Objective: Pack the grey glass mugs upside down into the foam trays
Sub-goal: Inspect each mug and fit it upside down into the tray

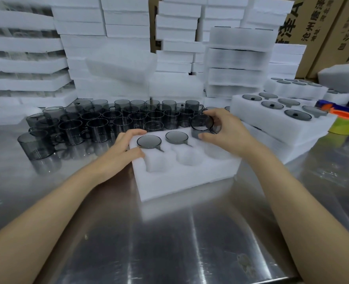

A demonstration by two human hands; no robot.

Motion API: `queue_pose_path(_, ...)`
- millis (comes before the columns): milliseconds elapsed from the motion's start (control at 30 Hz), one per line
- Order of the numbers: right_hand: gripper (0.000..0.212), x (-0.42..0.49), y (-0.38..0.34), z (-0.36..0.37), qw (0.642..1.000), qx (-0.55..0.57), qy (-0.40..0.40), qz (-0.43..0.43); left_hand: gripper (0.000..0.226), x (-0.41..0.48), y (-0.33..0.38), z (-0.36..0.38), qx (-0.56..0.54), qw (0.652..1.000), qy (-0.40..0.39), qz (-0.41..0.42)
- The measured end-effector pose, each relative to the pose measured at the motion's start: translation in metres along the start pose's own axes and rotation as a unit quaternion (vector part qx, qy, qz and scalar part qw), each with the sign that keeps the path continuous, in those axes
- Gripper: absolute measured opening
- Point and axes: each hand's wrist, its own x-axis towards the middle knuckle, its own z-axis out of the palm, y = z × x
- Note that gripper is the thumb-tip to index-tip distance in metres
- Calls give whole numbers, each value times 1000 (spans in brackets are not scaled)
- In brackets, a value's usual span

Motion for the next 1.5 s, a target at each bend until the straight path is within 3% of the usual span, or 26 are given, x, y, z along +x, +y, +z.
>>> queue_pose_path(167,59,-1,0,2,1000,18,1,13,50,4,-3,-2,-23,999,2,26)
queue_pose_path(267,65,2,2,-1,999,22,-4,34,35,24,-6,0,-128,982,131,-37)
queue_pose_path(367,66,2,4,-2,997,38,-18,59,31,29,-16,-1,-50,976,213,-5)
queue_pose_path(433,63,3,3,-1,996,24,-35,82,31,30,-20,-3,54,974,214,50)
queue_pose_path(500,60,3,1,0,995,-16,-50,90,35,34,-21,-6,64,975,197,83)
queue_pose_path(633,54,-1,0,4,990,17,-118,76,38,44,-26,-7,105,973,182,96)
queue_pose_path(700,56,-5,-4,5,986,14,-159,46,47,50,-27,-9,175,972,130,91)
queue_pose_path(833,58,-10,-14,5,977,-146,-154,-24,53,54,-28,-14,214,974,55,54)
queue_pose_path(1133,93,-17,-35,5,932,-208,-283,83,22,51,-27,-13,273,954,113,52)
queue_pose_path(1300,91,-14,-36,0,925,-190,-313,106,20,47,-23,-9,177,970,159,53)
queue_pose_path(1400,89,-11,-36,-3,920,-190,-327,106,22,42,-22,-6,210,954,196,87)
queue_pose_path(1500,88,-10,-35,0,928,-199,-295,110,13,41,-17,-2,156,937,289,116)
